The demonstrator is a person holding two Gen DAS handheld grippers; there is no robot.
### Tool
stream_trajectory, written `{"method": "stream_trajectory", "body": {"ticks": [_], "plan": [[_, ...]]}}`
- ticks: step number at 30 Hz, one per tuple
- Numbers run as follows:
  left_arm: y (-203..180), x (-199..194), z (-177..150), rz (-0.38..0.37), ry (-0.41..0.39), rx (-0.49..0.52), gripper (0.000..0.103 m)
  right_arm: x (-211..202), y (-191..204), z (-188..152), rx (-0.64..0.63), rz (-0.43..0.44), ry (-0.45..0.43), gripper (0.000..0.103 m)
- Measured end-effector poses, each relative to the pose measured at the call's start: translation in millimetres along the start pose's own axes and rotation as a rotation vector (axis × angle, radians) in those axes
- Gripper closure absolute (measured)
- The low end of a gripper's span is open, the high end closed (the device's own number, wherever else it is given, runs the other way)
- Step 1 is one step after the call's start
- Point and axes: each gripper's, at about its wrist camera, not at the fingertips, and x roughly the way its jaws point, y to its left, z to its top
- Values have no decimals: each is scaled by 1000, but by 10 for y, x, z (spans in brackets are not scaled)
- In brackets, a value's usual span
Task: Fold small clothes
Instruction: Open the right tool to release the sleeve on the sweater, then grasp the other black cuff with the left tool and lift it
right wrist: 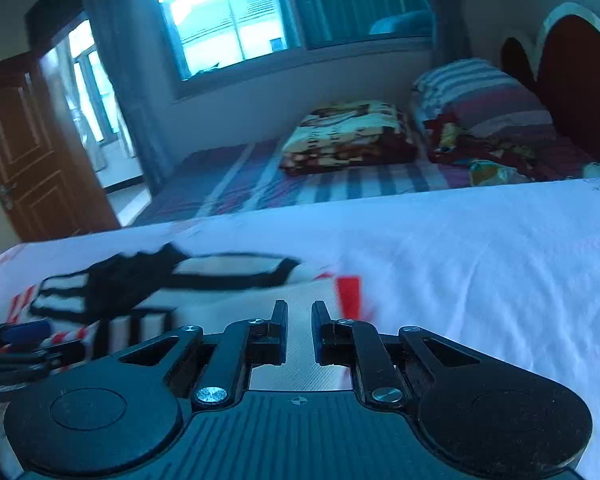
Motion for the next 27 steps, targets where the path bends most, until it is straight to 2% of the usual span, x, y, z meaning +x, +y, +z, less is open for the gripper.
{"method": "stream_trajectory", "body": {"ticks": [2, 3, 4, 6, 8, 11, 14, 16, 19, 21, 24, 27], "plan": [[-46, 34, -108, -4, 33, 6, 35, -96, 143, -169, -35, 11, 26, 91], [-77, 47, -164, 14, 17, 15, 33, -53, 201, -272, -52, 4, 70, 91], [-100, 49, -158, 26, 8, 24, 32, -17, 256, -370, -81, -21, 75, 91], [-113, 72, -133, 31, 9, 34, 32, -34, 348, -398, -114, -59, 52, 91], [-16, 13, -109, 7, 16, 0, 33, -91, 379, -331, -61, -79, 48, 91], [323, -339, -224, 17, -40, -68, 34, -350, 431, -329, -18, -85, 2, 90], [1013, -801, -529, 59, -56, -227, 34, -590, 510, -438, 20, -86, 2, 91], [1625, -1102, -801, 120, -53, -389, 36, -710, 584, -517, 59, -102, 15, 90], [2590, -1543, -1293, 227, -75, -702, 37, -839, 742, -596, 140, -106, 20, 91], [3093, -1752, -1549, 292, -99, -830, 37, -884, 886, -609, 195, -93, 15, 91], [3616, -1878, -1749, 303, -126, -970, 38, -864, 1137, -605, 246, -75, 21, 91], [3985, -1903, -1854, 275, -166, -1095, 39, -775, 1456, -586, 243, -61, 34, 91]]}}
